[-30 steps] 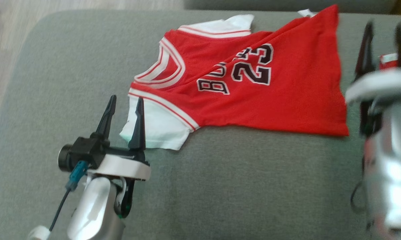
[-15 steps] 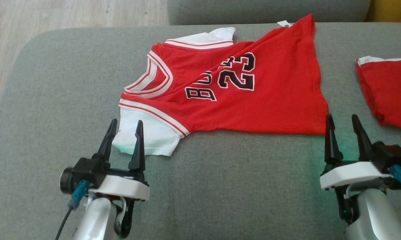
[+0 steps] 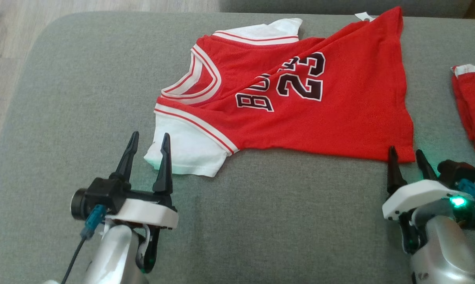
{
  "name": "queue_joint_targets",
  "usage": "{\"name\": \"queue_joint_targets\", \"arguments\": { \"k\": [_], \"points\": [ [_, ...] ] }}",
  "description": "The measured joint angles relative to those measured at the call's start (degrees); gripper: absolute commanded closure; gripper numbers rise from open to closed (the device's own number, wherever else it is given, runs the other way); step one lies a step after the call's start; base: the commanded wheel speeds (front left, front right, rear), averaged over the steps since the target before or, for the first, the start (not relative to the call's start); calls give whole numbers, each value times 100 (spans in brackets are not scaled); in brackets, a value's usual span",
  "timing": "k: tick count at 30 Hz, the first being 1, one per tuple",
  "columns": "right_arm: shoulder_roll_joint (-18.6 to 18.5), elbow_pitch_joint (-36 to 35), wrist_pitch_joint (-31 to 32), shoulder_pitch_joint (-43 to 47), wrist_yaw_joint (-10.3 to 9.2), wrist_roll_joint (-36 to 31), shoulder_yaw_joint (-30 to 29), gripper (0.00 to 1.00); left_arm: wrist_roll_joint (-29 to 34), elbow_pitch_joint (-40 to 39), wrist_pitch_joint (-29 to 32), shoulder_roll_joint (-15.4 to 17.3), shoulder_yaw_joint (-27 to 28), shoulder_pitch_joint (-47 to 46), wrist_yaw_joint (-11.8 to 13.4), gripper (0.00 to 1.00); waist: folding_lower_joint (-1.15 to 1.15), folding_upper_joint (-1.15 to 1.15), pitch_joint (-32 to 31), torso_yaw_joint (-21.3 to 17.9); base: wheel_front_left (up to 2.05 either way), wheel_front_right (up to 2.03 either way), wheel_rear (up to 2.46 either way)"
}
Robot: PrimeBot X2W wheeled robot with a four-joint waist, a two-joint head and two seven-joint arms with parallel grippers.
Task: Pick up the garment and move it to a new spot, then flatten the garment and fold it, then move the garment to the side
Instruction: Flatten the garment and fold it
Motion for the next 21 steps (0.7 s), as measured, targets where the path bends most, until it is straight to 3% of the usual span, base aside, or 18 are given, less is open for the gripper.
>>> {"name": "queue_joint_targets", "arguments": {
  "k": [5, 6, 8, 14, 21],
  "points": [
    [-27, 599, -29, -418, 0, 187, 113, 0, 0, 13, 0, 0, 8, -12, 0, 0, 0, 0, 60, 22, 0, 0, 0],
    [-41, 698, -36, -500, 0, 187, 166, 24, 0, 16, 0, 0, 13, -12, 0, 0, 0, 0, 65, 17, 0, 0, 0],
    [-55, 862, -56, -630, 0, 186, 236, 100, 0, 23, 0, 0, 25, -14, 0, 0, 0, 0, 70, 1, 0, 0, 0],
    [2, 1207, -342, -770, 1, -92, 1, 100, 1, 97, 0, 2, 73, -14, 0, 0, 0, 0, 20, -82, 0, 0, 0],
    [13, 1229, -509, -736, 1, -864, -839, 100, 86, 134, 0, 2, 157, -14, 0, 0, 0, 0, -83, -199, 0, 0, 0]
  ]
}}
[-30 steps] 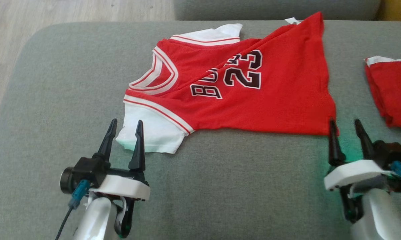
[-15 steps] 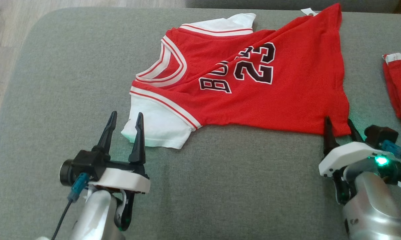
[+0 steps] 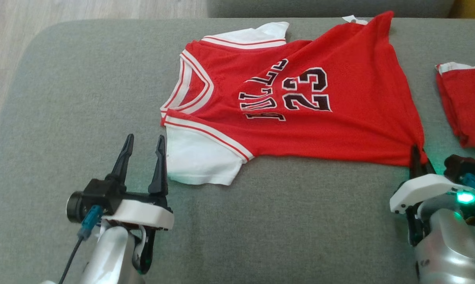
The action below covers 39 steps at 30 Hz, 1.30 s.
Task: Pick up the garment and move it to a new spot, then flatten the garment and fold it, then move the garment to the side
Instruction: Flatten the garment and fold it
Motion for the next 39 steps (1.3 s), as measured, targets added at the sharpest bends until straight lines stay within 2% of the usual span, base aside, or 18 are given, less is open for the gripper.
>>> {"name": "queue_joint_targets", "arguments": {
  "k": [3, 4, 5, 10, 17, 21, 23, 32, 39],
  "points": [
    [-2, 11, -3, 4, 0, -42, -30, 98, 1, 25, 0, 0, 3, 0, 0, 0, 0, 0, -39, -51, 0, 0, 0],
    [-3, 14, -24, 5, 0, -24, 7, 9, 2, 35, 0, 0, 3, 0, -1, 0, 0, 0, -55, -66, 0, 0, 0],
    [-2, 5, -57, 5, 0, 43, 29, 0, 8, 42, 0, 0, 3, 0, -1, 0, 0, 0, -71, -80, 0, 0, 0],
    [-13, -520, -162, 148, 0, 258, 354, 0, 8, 123, 0, 1, -8, 2, -46, 0, 0, 0, -155, -125, 0, 0, 0],
    [-8, -2218, -176, 942, 0, 768, 1145, 0, 8, 364, 0, 2, -52, 21, -51, 0, 0, 0, -269, -165, 0, 0, 0],
    [-7, -2502, -176, 1313, 0, 850, 1198, 0, 8, 549, 19, 26, -119, 27, -56, 0, -1, 0, -282, -191, 0, 0, 0],
    [-7, -2626, -176, 1464, 0, 860, 1251, 0, 8, 793, 237, 66, -207, 22, -113, 0, -1, 0, -255, -216, 0, 0, 0],
    [-4, -2793, -176, 1461, 0, 901, 1333, 0, 7, 1597, 905, 265, -472, -248, -198, 0, 0, 0, -38, -351, 0, 0, 0],
    [-4, -2796, -176, 1402, 0, 901, 1327, 0, 4, 1864, 984, 280, -469, -617, -185, 0, 0, 0, 104, -443, 0, 0, 0]
  ]
}}
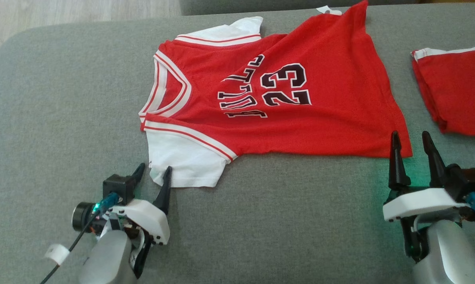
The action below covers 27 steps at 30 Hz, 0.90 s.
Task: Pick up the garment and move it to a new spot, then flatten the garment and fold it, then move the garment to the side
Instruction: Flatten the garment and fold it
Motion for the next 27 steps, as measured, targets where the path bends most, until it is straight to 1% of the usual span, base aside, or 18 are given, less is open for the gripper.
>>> {"name": "queue_joint_targets", "arguments": {
  "k": [2, 6, 7, 8, 9, 12, 16, 19, 24, 27],
  "points": [
    [0, 1, 0, -7, 0, 0, -1, 0, 0, 45, 1, 1, -2, -19, 42, 0, 0, 0, 12, -11, 0, 0, 0],
    [0, 8, 0, -7, 0, 0, -12, 0, -7, 176, 55, 0, -26, -117, 42, 0, 0, 0, 11, -11, 0, 0, 0],
    [0, 13, 0, -7, 0, 0, -16, 0, -8, 191, 75, -1, -34, -126, 41, 37, 0, 0, 3, -8, 0, 0, 0],
    [0, 31, 0, -7, 0, 0, -20, 0, -12, 205, 103, -1, -40, -138, 41, 62, 0, 0, -6, -5, 0, 0, 0],
    [0, 68, 0, -7, 0, -1, -22, 0, -37, 221, 107, 1, -45, -150, 40, 100, 0, 0, -17, -3, 0, 0, 0],
    [0, 245, 0, -7, 0, -12, -41, 0, -77, 232, 90, -5, -57, -163, 21, 100, 0, 0, -69, 0, 0, 0, 0],
    [1, 526, 3, -8, 0, -124, -199, 0, -226, 134, -178, -7, -34, -96, 16, 100, 0, 0, -151, 2, 0, 0, 0],
    [1, 730, 29, -8, 0, -227, -381, 0, -438, -82, -391, -35, 5, -37, -3, 100, 0, 0, -206, 31, 0, 0, 0],
    [2, 1066, 189, -37, 0, -454, -758, 0, -459, -589, -675, -29, -30, 19, -29, 100, 0, 0, -253, 139, 0, 0, 0],
    [2, 1313, 240, -168, -1, -472, -904, 0, -460, -900, -769, -33, -52, 67, -63, 100, 0, 0, -266, 234, 0, 0, 0]
  ]
}}
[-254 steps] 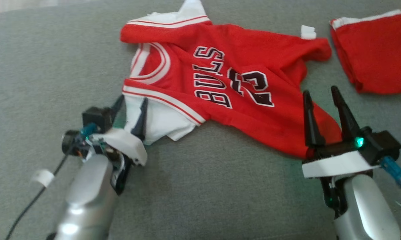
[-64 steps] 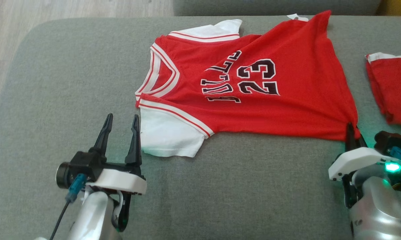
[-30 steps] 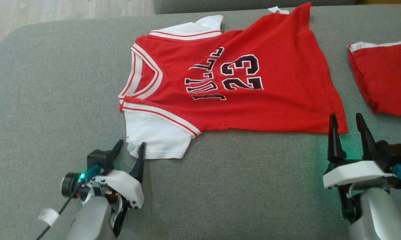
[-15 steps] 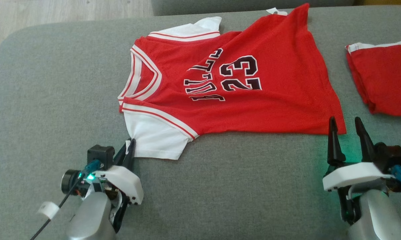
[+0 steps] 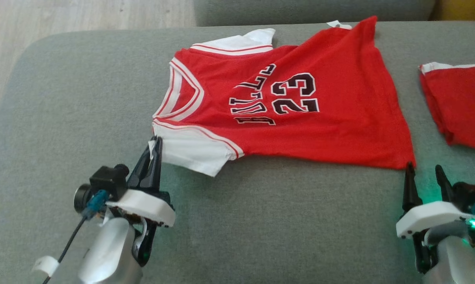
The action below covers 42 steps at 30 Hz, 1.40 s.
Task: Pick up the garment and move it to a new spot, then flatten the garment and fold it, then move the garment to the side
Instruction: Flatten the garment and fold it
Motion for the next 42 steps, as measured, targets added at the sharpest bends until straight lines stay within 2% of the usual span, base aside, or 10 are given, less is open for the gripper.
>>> {"name": "queue_joint_targets", "arguments": {
  "k": [6, 15, 16, 17, 18, 23, 27, 34, 42],
  "points": [
    [-1, 565, 70, -403, 1, 5, -56, 0, -15, -445, -93, 4, -70, 52, -4, 100, 0, 0, 23, 166, 0, 0, 0],
    [-24, 1256, 167, -838, 1, -253, -260, 0, -15, -657, -97, 8, -223, 213, -5, 100, 0, 0, 92, 304, 0, 0, 0],
    [-30, 1332, 160, -894, 0, -253, -253, 51, -15, -672, -97, 9, -227, 213, -5, 100, 0, 0, 97, 310, 0, 0, 0],
    [-43, 1410, 131, -938, 0, -252, -229, 81, -15, -688, -97, 9, -231, 213, -5, 100, 0, 0, 100, 315, 0, 0, 0],
    [-56, 1478, 101, -976, 0, -250, -181, 100, -16, -698, -97, 13, -232, 213, -5, 100, 0, 0, 99, 316, 0, 0, 0],
    [-57, 1712, -65, -1124, 0, 1, 169, 100, -57, -750, -97, 49, -229, 214, 4, 100, 0, 0, 38, 275, 0, 0, 0],
    [-44, 1589, -132, -1124, 0, 341, 452, 100, -116, -857, -97, 98, -210, 214, 11, 100, 0, 0, -61, 210, 0, 0, 0],
    [-35, 366, -223, -1222, 0, 775, 895, 100, -555, -1395, 78, 126, -81, -33, 8, 100, 0, 0, -260, 96, 0, 0, 0],
    [-43, -1294, 220, -1957, 0, 809, 1187, 100, -1115, -2323, 447, 126, 412, -1381, 11, 100, 0, 0, -576, -19, 0, 0, 0]
  ]
}}
